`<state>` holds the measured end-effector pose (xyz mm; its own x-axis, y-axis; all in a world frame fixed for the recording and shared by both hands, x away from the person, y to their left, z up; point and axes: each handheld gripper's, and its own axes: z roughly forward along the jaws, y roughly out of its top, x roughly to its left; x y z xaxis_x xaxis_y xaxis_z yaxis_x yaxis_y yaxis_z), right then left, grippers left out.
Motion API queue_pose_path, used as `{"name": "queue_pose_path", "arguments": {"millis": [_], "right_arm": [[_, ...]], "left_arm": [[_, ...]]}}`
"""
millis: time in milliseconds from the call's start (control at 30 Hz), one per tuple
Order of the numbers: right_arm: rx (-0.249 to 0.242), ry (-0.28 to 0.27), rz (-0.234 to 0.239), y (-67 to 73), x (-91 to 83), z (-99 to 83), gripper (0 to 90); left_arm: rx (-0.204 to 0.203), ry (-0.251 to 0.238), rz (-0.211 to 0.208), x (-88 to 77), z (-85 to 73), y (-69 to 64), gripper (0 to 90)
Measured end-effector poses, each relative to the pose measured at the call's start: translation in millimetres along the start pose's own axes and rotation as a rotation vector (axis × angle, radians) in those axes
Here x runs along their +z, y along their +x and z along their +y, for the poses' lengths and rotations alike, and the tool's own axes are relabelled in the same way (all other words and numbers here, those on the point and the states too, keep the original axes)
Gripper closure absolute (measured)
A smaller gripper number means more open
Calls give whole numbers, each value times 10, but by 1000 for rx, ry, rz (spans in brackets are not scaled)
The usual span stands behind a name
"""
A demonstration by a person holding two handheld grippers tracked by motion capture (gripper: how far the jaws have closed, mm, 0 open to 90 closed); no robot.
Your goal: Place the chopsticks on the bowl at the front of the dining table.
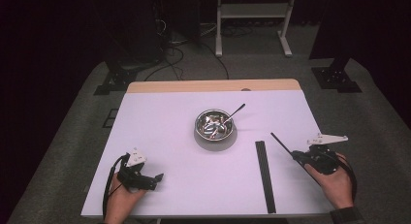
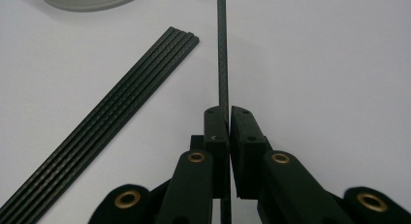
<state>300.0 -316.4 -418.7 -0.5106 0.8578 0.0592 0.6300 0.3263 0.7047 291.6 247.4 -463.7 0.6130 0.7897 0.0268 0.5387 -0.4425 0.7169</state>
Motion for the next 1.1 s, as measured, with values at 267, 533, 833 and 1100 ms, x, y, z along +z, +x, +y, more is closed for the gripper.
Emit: {"name": "queue_pose_path", "arguments": {"millis": [267, 533, 833, 1100], "right_arm": [[5, -25, 4, -19, -78, 68, 853], [-6, -36, 18, 14, -80, 164, 853], [-33, -42, 35, 97, -36, 290, 853], [-51, -43, 53, 158, 24, 389, 853]], "left_arm": [[0, -1, 0, 1, 0, 0, 0], [0, 0, 0, 1, 0, 0, 0], [1, 0, 0, 0, 0, 1, 0], [2, 0, 0, 0, 1, 1, 0]]}}
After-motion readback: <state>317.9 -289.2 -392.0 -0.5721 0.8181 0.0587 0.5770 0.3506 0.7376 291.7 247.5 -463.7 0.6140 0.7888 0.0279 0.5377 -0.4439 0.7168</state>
